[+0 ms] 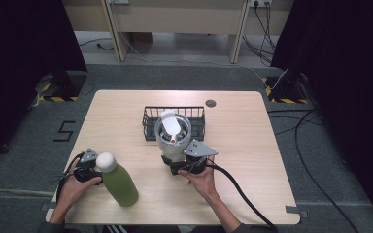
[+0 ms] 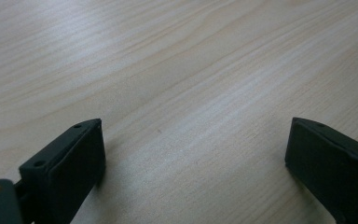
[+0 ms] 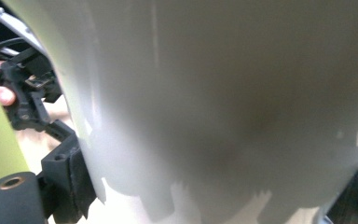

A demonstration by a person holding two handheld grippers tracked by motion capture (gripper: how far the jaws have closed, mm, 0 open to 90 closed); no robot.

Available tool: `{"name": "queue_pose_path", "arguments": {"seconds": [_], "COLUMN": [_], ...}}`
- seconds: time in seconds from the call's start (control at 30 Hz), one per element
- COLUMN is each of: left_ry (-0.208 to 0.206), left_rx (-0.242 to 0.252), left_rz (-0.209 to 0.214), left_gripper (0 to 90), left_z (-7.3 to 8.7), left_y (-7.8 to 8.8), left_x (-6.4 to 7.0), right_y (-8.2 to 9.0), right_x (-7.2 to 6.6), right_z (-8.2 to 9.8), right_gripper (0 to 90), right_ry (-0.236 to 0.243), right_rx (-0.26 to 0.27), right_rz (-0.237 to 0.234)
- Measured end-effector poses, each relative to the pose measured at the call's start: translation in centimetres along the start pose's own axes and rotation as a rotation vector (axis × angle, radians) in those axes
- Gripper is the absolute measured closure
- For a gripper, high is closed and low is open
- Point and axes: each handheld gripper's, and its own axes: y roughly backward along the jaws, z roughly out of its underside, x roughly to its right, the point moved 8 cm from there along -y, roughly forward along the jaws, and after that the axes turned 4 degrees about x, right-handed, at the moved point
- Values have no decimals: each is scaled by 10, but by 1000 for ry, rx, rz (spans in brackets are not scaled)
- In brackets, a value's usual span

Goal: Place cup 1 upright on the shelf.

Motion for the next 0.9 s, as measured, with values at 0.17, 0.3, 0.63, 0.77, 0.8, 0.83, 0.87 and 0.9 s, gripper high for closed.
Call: {"name": "queue_pose_path", "arguments": {"seconds": [0.17, 0.3, 0.63, 0.77, 0.8, 0.83, 0.87, 0.9], "left_ry": [0, 0, 0, 1, 1, 1, 1, 1], "left_rx": [0, 0, 0, 0, 0, 1, 1, 1], "left_rz": [0, 0, 0, -1, -1, -1, -1, -1], "left_gripper": [42, 42, 43, 42, 42, 43, 43, 43], "left_z": [0, 0, 0, 0, 0, 0, 0, 0], "left_y": [0, 0, 0, 0, 0, 0, 0, 0], "left_x": [0, 0, 0, 0, 0, 0, 0, 0], "right_y": [2, 6, 6, 5, 5, 5, 4, 4], "right_x": [11, 21, 34, 38, 39, 40, 40, 41], "right_z": [-8, -14, -23, -28, -30, -32, -33, -35], "right_gripper": [109, 109, 109, 110, 109, 110, 110, 109], "right_ry": [-12, -14, -12, -15, -10, -11, -17, -9], "right_rx": [3, 1, -4, 1, 2, 6, 6, 7], "right_rz": [21, 47, 75, 78, 78, 78, 77, 82]}}
